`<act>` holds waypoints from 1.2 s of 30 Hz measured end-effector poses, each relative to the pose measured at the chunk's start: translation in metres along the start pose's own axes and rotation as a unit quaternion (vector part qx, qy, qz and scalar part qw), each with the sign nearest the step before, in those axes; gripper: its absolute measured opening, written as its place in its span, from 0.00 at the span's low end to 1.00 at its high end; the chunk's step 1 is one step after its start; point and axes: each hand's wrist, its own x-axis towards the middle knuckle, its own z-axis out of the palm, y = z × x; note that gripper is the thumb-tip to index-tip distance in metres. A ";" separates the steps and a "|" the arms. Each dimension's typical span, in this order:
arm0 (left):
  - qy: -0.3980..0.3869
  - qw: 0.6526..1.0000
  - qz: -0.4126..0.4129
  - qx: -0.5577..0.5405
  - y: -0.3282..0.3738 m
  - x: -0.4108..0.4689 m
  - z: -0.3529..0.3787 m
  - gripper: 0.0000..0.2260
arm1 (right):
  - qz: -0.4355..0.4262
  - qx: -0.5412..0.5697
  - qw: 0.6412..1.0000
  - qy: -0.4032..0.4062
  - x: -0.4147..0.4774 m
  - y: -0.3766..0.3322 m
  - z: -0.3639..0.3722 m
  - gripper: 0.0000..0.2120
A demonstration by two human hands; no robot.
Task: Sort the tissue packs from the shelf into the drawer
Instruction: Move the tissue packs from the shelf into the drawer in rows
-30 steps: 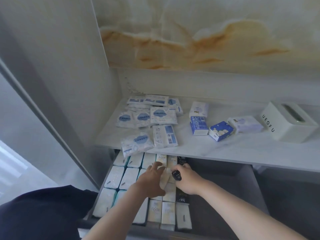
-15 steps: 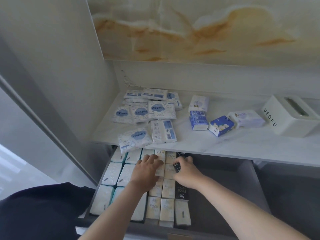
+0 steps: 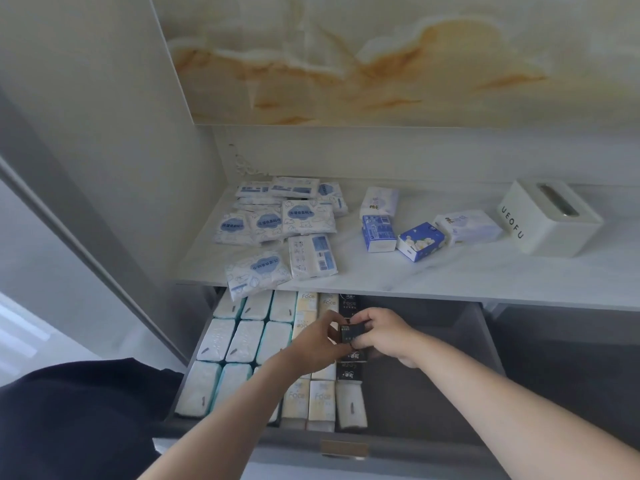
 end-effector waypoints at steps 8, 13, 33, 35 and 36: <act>-0.015 0.926 0.100 0.364 -0.017 -0.024 0.020 0.19 | 0.110 -0.210 0.970 -0.062 -0.022 0.029 0.005 0.23; -0.028 0.857 0.140 0.495 -0.029 -0.024 0.035 0.32 | 0.138 -0.223 0.964 -0.045 -0.025 0.038 0.023 0.25; -0.020 0.882 0.130 0.453 -0.033 -0.016 0.029 0.30 | 0.164 -0.256 0.949 -0.082 -0.018 0.029 0.041 0.12; -0.025 0.892 0.127 0.433 -0.029 -0.016 0.026 0.29 | 0.158 -0.313 0.933 -0.076 -0.018 0.022 0.033 0.11; -0.023 0.899 0.126 0.419 -0.026 -0.015 0.024 0.28 | 0.149 -0.343 0.926 -0.058 -0.019 0.017 0.028 0.12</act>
